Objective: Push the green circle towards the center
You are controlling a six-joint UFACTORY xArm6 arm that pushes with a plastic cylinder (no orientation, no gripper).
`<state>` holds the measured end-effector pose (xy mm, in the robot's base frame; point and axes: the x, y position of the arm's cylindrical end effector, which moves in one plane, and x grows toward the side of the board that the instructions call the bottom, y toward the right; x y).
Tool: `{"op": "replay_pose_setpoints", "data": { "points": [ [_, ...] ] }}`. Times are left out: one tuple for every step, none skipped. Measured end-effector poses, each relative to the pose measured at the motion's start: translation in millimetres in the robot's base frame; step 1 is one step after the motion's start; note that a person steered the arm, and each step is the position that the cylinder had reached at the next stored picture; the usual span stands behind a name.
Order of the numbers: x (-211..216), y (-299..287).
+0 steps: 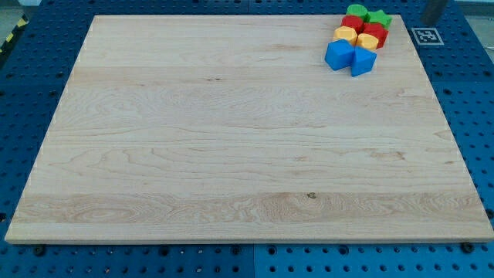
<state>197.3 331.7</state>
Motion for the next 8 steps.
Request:
{"op": "replay_pose_setpoints", "data": {
  "points": [
    [-4.7,-23.6],
    [-4.9,-36.7],
    [-6.3,-60.5],
    [-5.8,-74.8],
    [-6.3,-88.9],
    [-5.7,-93.4],
    [-5.9,-99.2],
    [-6.3,-99.7]
  ]
}}
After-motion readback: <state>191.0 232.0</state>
